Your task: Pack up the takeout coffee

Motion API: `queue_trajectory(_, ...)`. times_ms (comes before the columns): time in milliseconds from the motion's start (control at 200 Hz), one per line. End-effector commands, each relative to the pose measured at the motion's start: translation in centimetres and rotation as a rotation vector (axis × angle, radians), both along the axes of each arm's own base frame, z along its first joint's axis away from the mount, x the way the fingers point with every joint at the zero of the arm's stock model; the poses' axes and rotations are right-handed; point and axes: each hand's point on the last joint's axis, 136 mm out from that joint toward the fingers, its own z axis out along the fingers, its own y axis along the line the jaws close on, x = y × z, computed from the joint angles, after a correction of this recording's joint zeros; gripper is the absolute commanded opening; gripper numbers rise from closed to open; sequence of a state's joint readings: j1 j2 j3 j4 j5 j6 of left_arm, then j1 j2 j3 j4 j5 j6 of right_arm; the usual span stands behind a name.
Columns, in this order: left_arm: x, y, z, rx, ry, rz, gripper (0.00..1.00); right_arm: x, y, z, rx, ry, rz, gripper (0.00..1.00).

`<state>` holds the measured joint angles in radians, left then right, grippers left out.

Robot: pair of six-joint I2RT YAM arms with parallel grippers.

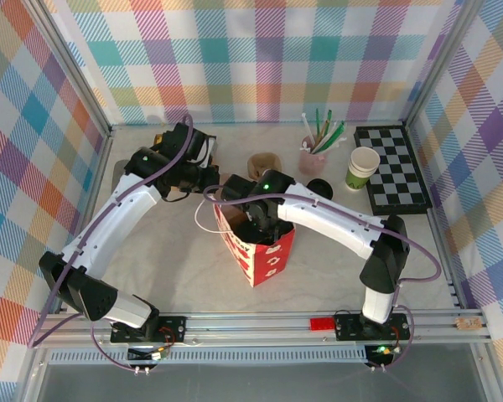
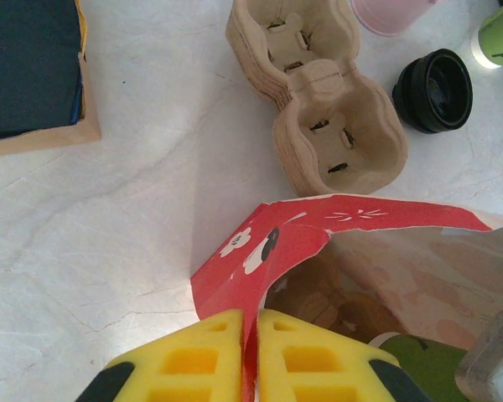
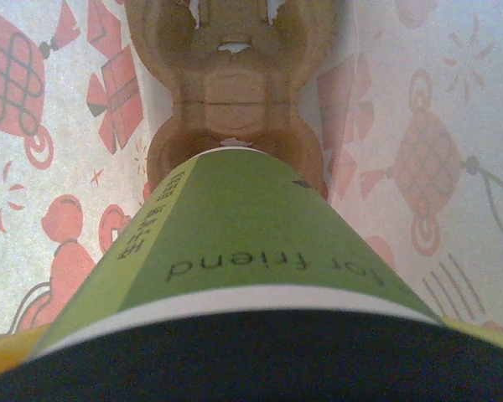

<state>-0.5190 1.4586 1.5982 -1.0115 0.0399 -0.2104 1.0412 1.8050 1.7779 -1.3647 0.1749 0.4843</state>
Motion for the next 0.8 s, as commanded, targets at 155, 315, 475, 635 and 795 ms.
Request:
queue_trajectory(155,0.2,0.1,0.7,0.025,-0.029,0.005,0.08,-0.6,-0.7,0.4,-0.006,-0.002,-0.013,0.43)
queue_trajectory(315,0.1,0.2,0.7,0.029,-0.031,0.007,0.08,-0.8,-0.9,0.1,-0.016,0.006,-0.016,0.43)
queue_trajectory(475,0.1,0.3,0.8,0.032,-0.035,0.010,0.08,-0.8,-0.8,-0.1,-0.015,0.006,-0.016,0.43)
queue_trajectory(635,0.0,0.4,0.9,0.034,-0.036,0.014,0.08,-0.8,-0.6,-0.2,-0.011,0.005,-0.014,0.43)
queue_trajectory(795,0.0,0.6,1.0,0.038,-0.040,0.018,0.08,-0.8,-0.5,-0.4,-0.011,0.012,-0.012,0.43)
